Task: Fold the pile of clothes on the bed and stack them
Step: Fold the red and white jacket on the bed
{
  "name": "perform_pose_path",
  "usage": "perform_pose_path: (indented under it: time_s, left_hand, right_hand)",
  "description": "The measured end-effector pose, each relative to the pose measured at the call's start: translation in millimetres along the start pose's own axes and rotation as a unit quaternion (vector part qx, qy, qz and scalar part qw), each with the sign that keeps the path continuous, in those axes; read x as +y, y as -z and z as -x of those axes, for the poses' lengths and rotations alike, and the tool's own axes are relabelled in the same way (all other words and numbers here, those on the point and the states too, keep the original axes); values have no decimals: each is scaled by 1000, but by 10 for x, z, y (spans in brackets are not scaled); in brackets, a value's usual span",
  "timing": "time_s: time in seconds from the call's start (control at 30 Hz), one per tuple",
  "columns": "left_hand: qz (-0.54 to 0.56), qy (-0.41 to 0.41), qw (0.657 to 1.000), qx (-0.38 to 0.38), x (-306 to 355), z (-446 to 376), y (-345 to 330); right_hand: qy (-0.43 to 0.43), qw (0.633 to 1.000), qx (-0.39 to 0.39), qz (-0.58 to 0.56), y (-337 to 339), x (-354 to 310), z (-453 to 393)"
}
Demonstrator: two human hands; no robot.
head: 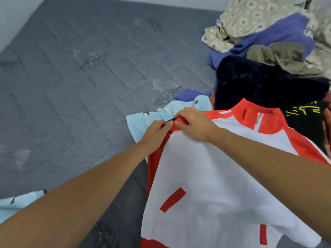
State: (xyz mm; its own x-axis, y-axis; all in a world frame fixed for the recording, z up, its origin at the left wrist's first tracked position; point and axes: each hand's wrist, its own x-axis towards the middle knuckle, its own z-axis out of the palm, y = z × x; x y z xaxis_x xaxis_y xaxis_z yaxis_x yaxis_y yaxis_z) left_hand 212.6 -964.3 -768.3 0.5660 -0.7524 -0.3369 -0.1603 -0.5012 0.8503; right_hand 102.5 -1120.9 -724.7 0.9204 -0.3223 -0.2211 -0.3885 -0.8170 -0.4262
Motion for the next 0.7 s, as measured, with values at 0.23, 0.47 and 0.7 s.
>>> perform_pose_path:
  time_s: [0.23,0.47,0.7]
  left_hand:
    - [122,78,984,-108,17,-86,190]
    - [116,72,980,-147,139,110,376]
    - [106,72,979,-160,318,395,339]
  right_hand:
    - [-28,996,-84,7,159,-145,-241]
    - [-24,988,-109,-103,372,-274,-70]
    - [-76,975,-207,35,588,-427,48]
